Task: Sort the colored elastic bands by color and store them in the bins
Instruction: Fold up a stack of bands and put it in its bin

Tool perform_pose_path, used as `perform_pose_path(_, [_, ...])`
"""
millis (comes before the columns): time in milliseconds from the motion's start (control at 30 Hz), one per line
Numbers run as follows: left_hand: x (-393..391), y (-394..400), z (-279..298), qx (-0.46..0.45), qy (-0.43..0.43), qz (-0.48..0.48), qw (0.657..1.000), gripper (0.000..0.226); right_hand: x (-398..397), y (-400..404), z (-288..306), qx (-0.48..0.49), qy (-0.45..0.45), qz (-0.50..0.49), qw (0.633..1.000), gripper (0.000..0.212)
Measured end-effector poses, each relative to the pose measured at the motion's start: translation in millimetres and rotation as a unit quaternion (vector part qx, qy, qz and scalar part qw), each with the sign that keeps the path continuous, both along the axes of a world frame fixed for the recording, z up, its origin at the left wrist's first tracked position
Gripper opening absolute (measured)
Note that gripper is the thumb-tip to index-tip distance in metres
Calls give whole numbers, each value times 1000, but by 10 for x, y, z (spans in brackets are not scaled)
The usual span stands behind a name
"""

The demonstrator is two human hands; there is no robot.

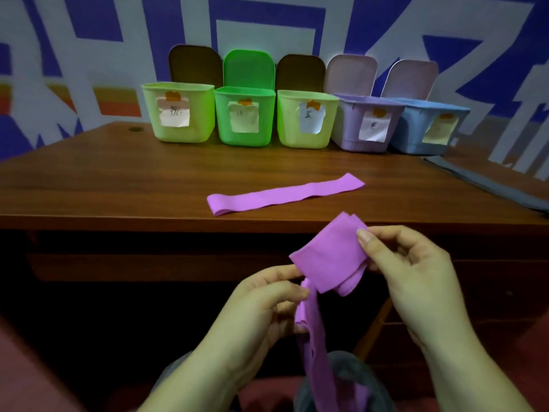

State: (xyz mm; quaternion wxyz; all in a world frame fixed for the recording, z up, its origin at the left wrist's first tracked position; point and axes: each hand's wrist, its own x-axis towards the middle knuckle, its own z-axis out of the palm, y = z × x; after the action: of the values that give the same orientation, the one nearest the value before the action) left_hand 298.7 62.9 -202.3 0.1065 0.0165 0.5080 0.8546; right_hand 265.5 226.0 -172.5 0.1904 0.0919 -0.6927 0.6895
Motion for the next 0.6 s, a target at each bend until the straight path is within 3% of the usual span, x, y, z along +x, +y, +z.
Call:
perform_pose_path(333, [317, -153, -97, -14, -36, 35, 999, 22, 345, -256, -307, 0, -17, -31, 999, 7])
perform_pose_path(600, [352, -110, -119, 12, -9, 23, 1000, 20, 477, -411, -455, 1, -85, 68, 994, 13])
